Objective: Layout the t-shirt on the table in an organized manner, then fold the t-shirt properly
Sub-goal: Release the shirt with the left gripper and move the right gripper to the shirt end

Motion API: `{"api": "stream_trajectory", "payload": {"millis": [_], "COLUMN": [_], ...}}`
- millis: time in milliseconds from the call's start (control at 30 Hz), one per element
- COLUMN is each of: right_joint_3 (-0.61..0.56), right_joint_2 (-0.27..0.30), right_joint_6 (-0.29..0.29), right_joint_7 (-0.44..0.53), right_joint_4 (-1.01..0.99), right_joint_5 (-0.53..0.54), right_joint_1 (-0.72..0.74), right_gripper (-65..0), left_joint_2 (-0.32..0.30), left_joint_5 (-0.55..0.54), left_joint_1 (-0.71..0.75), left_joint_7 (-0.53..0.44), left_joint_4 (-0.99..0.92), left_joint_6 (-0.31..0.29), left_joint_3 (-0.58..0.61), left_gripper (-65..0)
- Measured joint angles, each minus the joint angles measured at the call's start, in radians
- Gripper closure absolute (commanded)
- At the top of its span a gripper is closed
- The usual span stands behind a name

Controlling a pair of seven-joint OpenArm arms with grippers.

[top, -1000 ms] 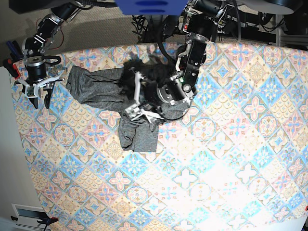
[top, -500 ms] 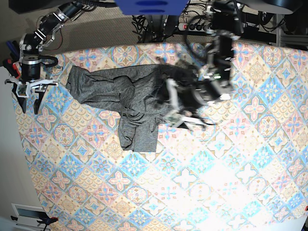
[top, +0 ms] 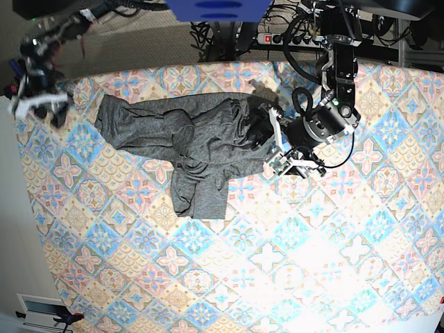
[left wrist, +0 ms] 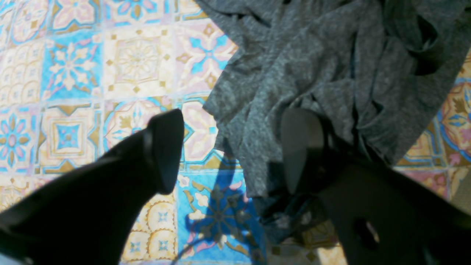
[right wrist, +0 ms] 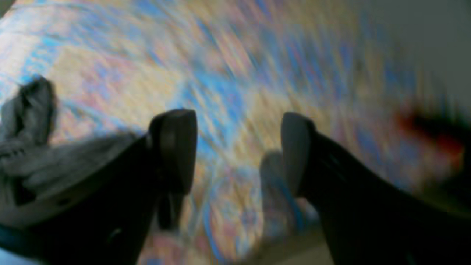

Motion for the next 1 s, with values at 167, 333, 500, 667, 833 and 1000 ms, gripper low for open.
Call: {"api": "stream_trajectory", "payload": {"millis": [167, 333, 500, 667, 833, 1000], "right_joint_3": [-0.006, -0.066, -0.087, -0.122, -0.263, -0.415], "right_joint_2": [-0.011, 0.002, -0.008, 0.006, 0.008, 0.012], "right_joint_6": [0.004, 0.003, 0.008, 0.011, 0.019, 0.017], "right_joint_7": [-0.007, 0.000, -0.003, 0.049, 0.071, 0.066], "right_joint_4": [-0.050, -0.100, -0.207, -0.306, -0.354, -0.328], "right_joint_5": [0.043, 0.042, 0.047, 0.076, 0.100, 0.094], "right_joint_1": [0.009, 0.003, 0.011, 0.023, 0.042, 0.034], "right_gripper": [-35.4, -35.4, -35.4, -35.4, -35.4, -35.4], "left_joint_2": [0.007, 0.001, 0.000, -0.001, -0.001, 0.000], "left_joint_5": [-0.001, 0.000, 0.000, -0.001, 0.000, 0.000], "left_joint_1": [-0.006, -0.005, 0.000, 0.000, 0.000, 0.000], "left_joint_7": [-0.001, 0.000, -0.001, -0.003, -0.003, -0.003], "left_joint_4": [0.000, 0.000, 0.000, 0.000, 0.000, 0.000], "left_joint_6": [-0.002, 0.000, 0.000, -0.001, 0.000, 0.000], "left_joint_3": [0.002, 0.000, 0.001, -0.005, -0.004, -0.003], "left_gripper": [-40.8, -40.8, -40.8, -40.8, -40.8, -40.8]}}
